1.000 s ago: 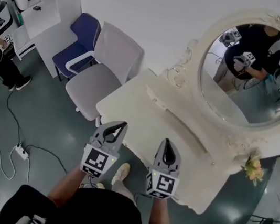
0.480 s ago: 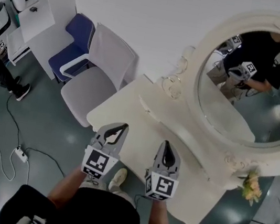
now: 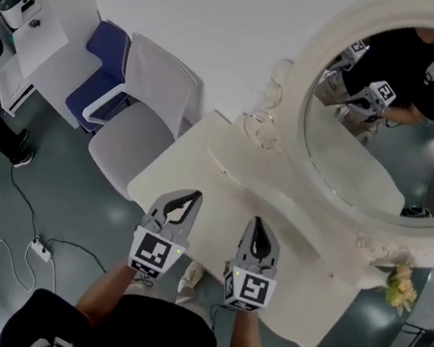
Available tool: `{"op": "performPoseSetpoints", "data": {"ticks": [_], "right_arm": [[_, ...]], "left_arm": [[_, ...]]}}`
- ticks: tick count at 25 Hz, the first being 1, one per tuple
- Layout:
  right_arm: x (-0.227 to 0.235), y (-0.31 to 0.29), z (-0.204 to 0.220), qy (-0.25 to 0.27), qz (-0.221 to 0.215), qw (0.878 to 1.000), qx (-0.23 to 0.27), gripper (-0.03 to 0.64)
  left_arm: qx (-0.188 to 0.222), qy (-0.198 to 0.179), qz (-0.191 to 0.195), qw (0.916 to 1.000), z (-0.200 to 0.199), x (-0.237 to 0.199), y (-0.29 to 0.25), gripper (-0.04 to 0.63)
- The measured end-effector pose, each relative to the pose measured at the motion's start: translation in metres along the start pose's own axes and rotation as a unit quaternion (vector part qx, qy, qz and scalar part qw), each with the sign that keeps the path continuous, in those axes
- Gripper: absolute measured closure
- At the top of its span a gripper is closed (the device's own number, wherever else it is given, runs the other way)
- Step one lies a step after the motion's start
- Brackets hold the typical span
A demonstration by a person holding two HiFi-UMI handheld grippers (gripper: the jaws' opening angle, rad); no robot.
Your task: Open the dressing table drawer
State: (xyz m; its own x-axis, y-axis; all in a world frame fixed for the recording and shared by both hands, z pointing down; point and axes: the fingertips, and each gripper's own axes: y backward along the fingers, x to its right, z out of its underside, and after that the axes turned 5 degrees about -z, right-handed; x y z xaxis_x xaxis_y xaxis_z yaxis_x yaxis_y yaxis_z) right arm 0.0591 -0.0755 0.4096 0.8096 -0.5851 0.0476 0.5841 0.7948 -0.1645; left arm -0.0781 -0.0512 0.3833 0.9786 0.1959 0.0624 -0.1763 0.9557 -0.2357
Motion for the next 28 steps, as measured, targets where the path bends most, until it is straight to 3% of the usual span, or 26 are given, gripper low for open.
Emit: {"op": "performPoseSetpoints", "data": {"ticks": [12,28], "right_arm": [[0.002,-0.022,0.035,-0.027,0.100,0.995,-0.013,0.618],[0.029,-0.034,0.118,-0.048,0.167,0.984,-0.045,0.618]], "left_arm": [[-0.020,-0.020,0.093,0.9953,0.034,-0.017,-0.050,0.594],[-0.059,-0.031,0.174,0.9824,0.121,0.015,-0.122,0.594]]}}
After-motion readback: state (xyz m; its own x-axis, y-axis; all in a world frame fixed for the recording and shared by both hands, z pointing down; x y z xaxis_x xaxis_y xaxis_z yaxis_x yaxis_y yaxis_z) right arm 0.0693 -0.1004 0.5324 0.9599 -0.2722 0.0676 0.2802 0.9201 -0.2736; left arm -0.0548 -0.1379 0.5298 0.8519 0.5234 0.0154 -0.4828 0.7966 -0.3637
